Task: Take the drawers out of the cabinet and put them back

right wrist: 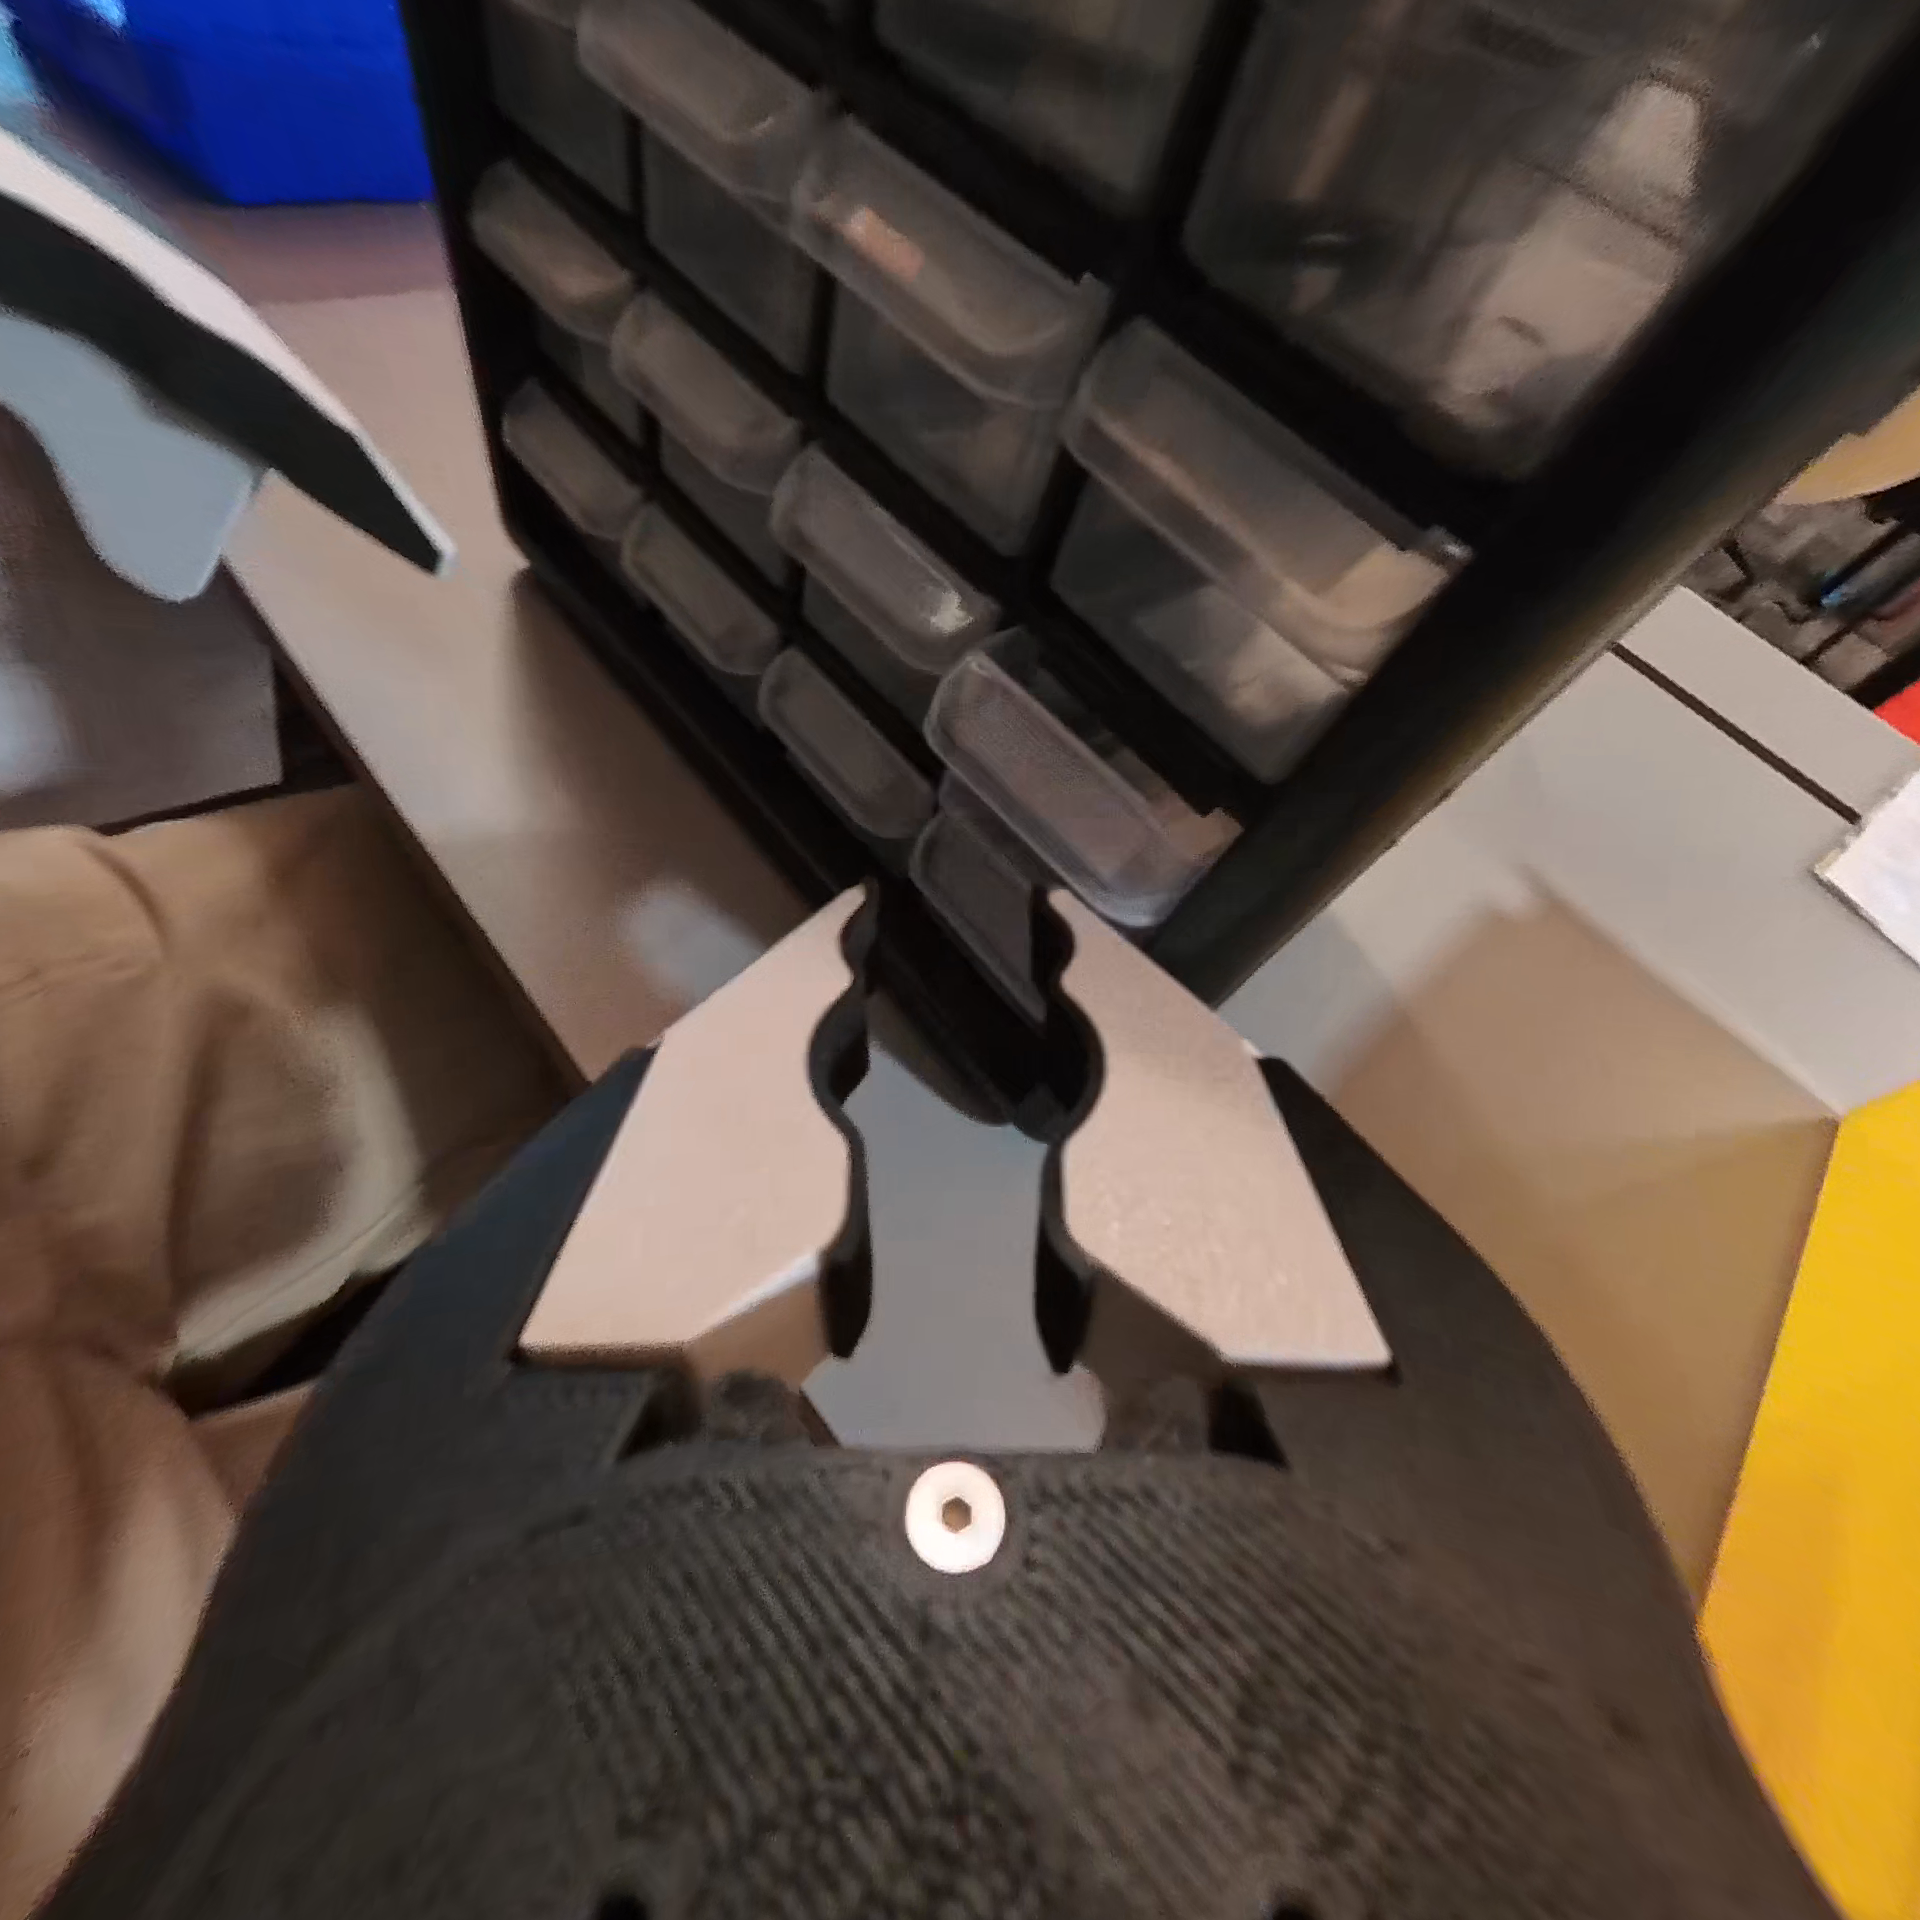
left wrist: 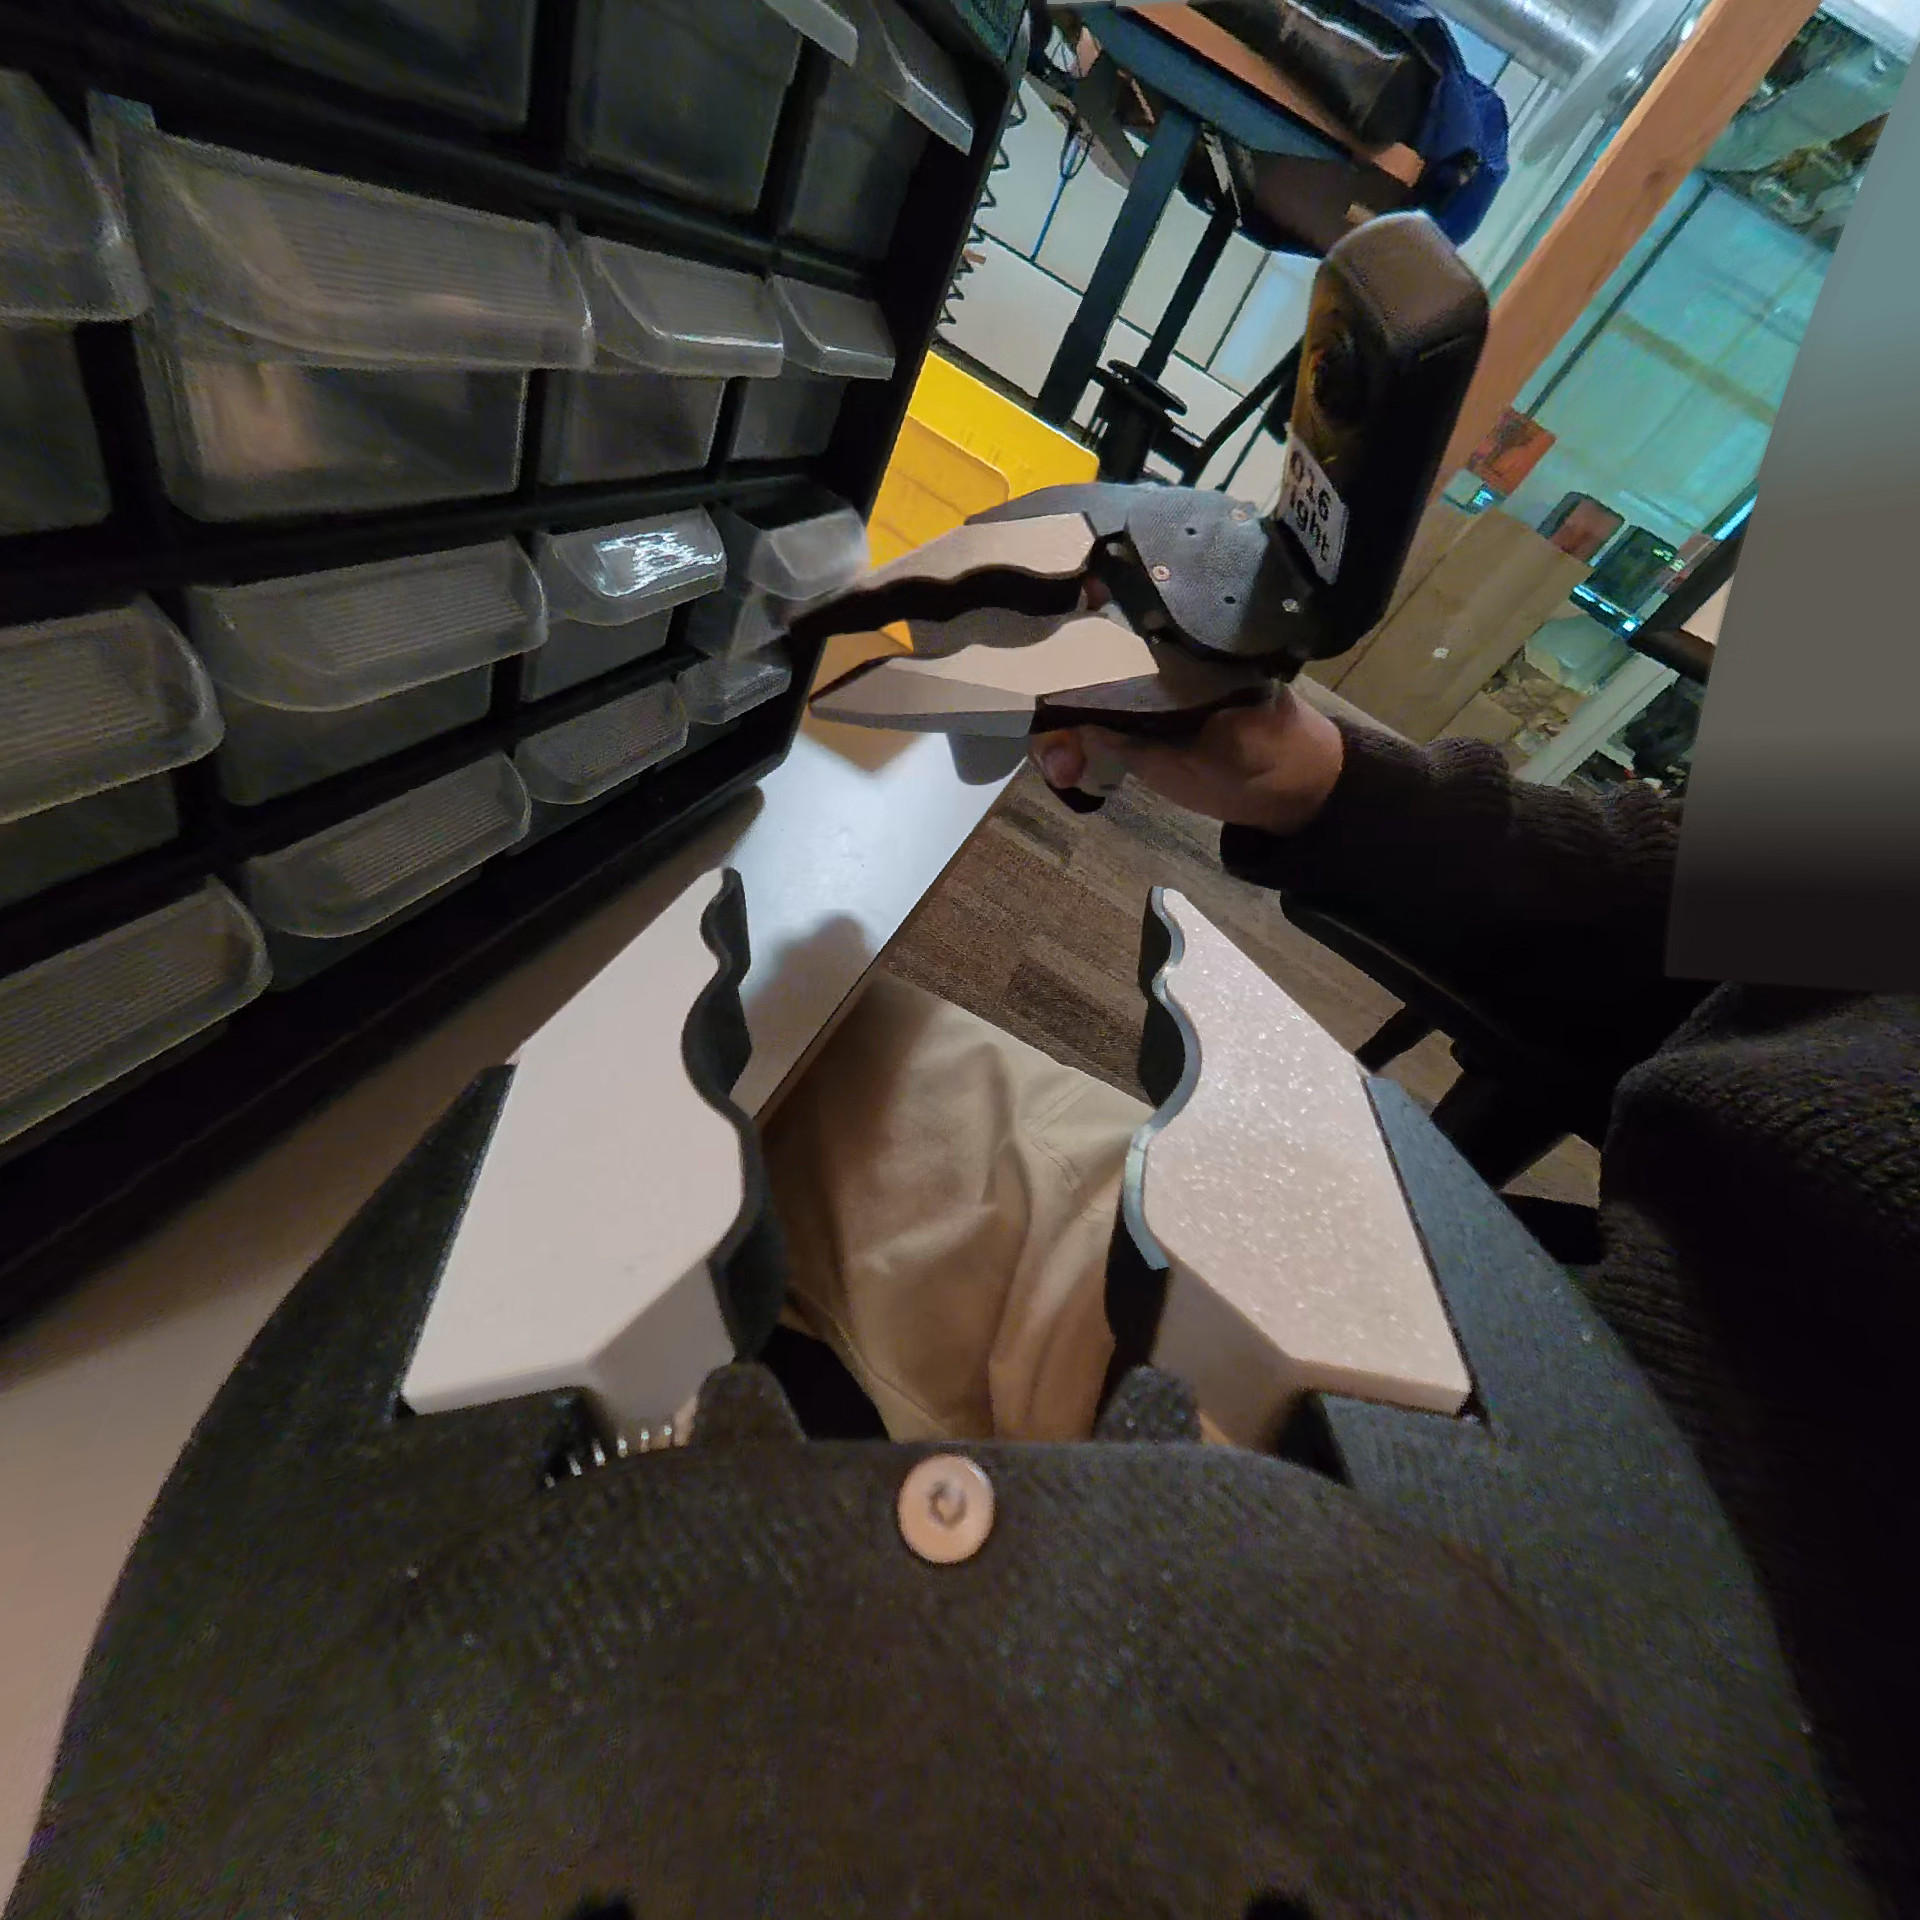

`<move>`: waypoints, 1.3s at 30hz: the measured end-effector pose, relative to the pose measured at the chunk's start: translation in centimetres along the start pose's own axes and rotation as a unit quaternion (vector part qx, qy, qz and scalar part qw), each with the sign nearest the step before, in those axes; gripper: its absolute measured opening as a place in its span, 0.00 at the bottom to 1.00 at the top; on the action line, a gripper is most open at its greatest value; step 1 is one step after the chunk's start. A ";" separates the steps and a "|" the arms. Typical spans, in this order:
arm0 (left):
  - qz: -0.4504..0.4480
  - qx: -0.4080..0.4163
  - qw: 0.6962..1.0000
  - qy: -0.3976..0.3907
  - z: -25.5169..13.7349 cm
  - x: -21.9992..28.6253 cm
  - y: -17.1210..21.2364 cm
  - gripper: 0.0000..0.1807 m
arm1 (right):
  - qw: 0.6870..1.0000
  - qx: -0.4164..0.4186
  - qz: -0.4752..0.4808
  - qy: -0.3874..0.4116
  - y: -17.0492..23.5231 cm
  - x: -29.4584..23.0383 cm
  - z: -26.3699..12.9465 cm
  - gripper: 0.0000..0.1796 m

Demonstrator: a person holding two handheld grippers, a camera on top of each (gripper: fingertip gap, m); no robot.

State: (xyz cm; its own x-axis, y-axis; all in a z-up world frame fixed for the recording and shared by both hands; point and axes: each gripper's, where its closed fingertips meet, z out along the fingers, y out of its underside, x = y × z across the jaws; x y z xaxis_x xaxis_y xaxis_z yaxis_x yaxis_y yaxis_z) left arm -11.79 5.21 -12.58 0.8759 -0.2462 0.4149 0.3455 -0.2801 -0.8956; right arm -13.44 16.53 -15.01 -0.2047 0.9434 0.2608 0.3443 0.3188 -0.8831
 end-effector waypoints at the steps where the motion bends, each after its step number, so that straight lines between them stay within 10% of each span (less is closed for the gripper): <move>1: 0.002 0.001 1.000 -0.001 -0.1 0.0 -0.1 0.41 | 1.000 0.005 0.009 0.008 -0.1 0.2 0.2 0.19; 17: 0.011 -0.008 1.000 -0.006 0.1 -0.3 0.3 0.41 | 0.999 0.018 0.022 0.016 -0.7 -1.8 1.7 0.41; 30: 0.044 0.006 0.996 -0.078 -0.6 -2.0 -0.4 0.24 | 0.981 0.003 0.046 -0.189 -1.2 -10.0 0.3 0.54; 39: 0.177 0.034 0.954 -0.240 -1.8 -4.0 -2.3 0.08 | 0.984 0.088 -0.021 -0.151 -5.4 -10.8 0.4 0.03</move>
State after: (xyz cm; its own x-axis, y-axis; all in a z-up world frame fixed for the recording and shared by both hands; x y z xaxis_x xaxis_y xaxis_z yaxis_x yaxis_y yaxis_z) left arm -16.68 5.16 -11.86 0.9894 0.1433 -0.0219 0.0063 -0.1933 -0.9811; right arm -13.44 4.60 -13.19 -0.4870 0.8515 0.1942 0.1707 0.3109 -0.9350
